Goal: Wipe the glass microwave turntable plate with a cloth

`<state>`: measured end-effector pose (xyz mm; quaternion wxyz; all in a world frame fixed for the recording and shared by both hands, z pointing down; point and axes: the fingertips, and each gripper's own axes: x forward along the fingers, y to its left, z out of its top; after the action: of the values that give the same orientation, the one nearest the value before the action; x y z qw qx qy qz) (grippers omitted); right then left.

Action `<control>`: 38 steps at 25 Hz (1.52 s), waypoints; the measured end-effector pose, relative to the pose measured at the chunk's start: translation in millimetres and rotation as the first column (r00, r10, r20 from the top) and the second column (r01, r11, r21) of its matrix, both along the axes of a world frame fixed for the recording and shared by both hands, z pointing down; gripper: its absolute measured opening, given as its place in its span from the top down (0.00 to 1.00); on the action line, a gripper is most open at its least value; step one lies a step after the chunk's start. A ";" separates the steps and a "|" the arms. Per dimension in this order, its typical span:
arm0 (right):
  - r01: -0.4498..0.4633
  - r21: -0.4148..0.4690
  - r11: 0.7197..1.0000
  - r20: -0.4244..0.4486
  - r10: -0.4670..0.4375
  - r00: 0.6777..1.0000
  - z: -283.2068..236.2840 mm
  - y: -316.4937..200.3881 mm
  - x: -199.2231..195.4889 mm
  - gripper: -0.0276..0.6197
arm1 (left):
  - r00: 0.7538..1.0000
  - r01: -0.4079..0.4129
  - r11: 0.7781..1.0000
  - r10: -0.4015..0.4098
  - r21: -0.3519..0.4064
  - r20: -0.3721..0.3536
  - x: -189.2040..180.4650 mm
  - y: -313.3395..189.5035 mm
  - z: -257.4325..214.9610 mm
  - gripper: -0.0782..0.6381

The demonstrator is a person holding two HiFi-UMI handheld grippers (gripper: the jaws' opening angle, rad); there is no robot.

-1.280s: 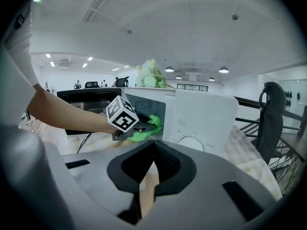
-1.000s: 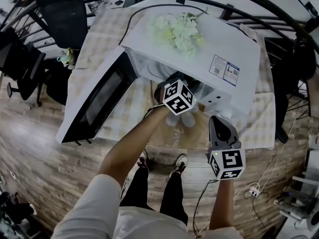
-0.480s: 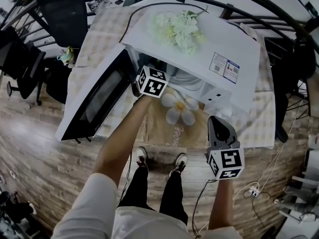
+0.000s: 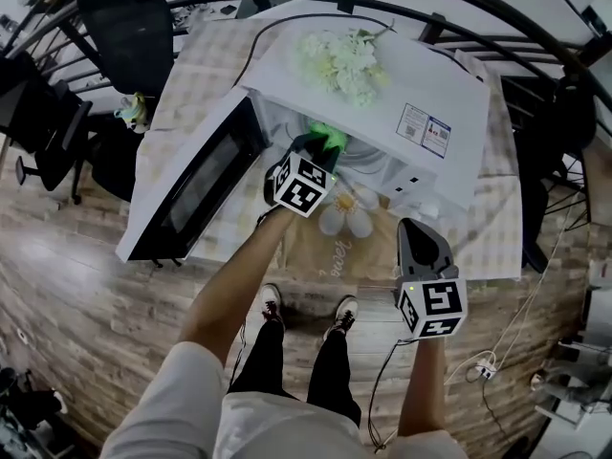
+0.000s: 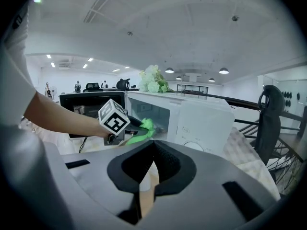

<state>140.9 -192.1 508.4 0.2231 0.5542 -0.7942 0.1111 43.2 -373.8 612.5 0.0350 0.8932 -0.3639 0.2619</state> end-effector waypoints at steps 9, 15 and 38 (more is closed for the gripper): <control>0.006 0.072 0.997 -0.032 -0.004 0.999 -74.9 15.6 -5.5 0.93 | 0.983 -0.122 0.987 0.106 -0.101 -0.152 50.4 82.2 -36.7 0.75; 0.017 0.145 0.989 -0.083 -0.005 0.997 -133.3 19.7 2.2 0.93 | 0.977 -0.092 0.996 0.091 0.003 -0.193 11.1 117.7 -122.6 0.75; 0.175 0.391 0.904 -0.177 -0.113 0.978 -282.0 10.9 -28.2 0.94 | 0.961 0.123 0.901 -0.004 0.416 -0.276 -125.3 174.9 -372.1 0.74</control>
<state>112.7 -181.3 226.4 0.1704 0.5345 -0.8199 -0.1141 -82.2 -198.8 240.4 -0.1049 0.8935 -0.4336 0.0508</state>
